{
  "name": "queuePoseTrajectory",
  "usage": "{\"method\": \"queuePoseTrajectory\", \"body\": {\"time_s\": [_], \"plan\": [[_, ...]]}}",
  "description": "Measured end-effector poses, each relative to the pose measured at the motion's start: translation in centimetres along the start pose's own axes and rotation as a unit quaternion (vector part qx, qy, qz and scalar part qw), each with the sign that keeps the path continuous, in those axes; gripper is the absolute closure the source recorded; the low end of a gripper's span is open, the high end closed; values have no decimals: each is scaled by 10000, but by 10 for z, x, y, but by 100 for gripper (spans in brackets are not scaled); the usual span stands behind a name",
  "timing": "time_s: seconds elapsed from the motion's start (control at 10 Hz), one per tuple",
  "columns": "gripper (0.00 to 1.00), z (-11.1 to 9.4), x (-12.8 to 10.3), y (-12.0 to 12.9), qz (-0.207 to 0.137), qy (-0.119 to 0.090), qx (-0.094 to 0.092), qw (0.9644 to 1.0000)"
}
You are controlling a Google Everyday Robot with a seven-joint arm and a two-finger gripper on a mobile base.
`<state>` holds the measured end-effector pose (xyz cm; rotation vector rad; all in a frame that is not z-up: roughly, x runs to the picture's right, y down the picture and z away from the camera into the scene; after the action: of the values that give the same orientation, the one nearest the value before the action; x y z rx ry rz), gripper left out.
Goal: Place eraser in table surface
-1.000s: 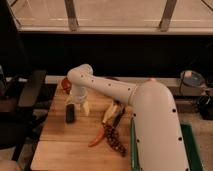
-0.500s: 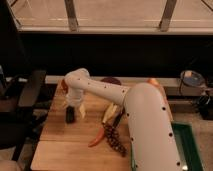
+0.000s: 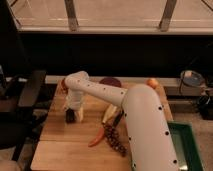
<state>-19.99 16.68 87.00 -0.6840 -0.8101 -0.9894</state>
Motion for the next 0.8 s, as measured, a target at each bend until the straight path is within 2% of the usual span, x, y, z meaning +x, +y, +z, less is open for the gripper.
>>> {"method": "queuePoseTrajectory", "body": {"time_s": [0.4,0.5,0.6,0.8], "plan": [[86,-13,-1,2,33,82,7,10000],[93,-18,-1,4,61,134,-2,9999],[100,-32,-1,7,130,287,17,9995],[100,-63,3,10,260,607,166,9977]]}}
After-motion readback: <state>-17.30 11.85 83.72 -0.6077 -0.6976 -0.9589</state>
